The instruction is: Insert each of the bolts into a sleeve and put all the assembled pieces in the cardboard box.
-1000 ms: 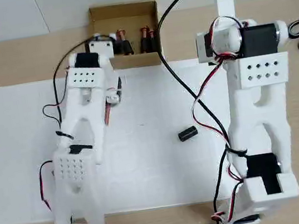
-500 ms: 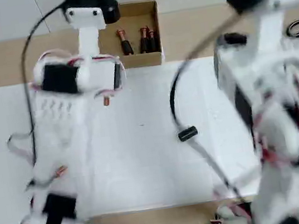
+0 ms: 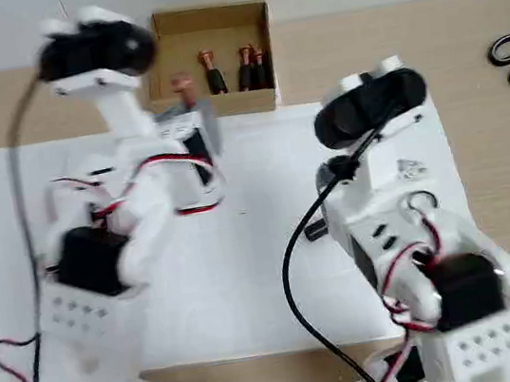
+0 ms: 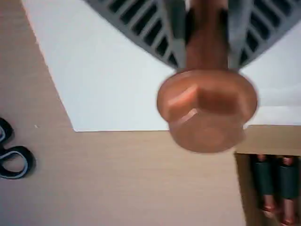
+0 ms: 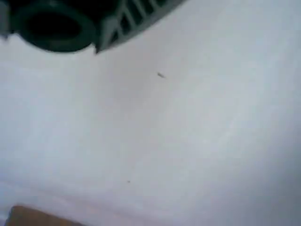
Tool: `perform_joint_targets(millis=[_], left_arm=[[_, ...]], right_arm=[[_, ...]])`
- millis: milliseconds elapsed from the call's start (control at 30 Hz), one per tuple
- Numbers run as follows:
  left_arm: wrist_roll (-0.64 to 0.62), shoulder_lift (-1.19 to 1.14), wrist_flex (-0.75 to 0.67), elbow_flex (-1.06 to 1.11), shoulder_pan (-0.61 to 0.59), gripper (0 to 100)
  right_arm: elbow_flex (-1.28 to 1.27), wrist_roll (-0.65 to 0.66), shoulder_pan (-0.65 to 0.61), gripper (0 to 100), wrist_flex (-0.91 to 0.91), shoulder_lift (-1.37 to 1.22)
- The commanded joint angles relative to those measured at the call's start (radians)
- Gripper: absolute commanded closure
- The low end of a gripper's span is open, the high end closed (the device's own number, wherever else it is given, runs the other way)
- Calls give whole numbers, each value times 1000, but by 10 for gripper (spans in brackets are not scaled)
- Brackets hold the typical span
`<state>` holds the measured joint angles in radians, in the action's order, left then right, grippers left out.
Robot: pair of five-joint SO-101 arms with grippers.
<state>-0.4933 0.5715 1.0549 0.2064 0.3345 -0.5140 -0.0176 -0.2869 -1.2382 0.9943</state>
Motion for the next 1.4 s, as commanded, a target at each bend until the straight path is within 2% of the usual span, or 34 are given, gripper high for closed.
perform_joint_targets(millis=[0, 233, 500, 700, 1100, 1367], left_arm=[[-17, 38, -189, 125, 25, 994], [-20, 38, -190, 145, 28, 994], [-21, 37, -238, 196, 75, 994], [-17, 38, -345, 257, 107, 994], [-21, 84, -359, 285, 267, 995], [58, 201, -545, 521, 279, 995]], right_arm=[[-101, 2, -22, 995, 128, 22], [-158, -89, -102, 992, 142, 105], [-512, -12, -136, 993, 424, 392], [-770, -11, -134, 995, 570, 573], [-941, -14, -130, 995, 542, 763], [-945, -15, -130, 995, 538, 768]])
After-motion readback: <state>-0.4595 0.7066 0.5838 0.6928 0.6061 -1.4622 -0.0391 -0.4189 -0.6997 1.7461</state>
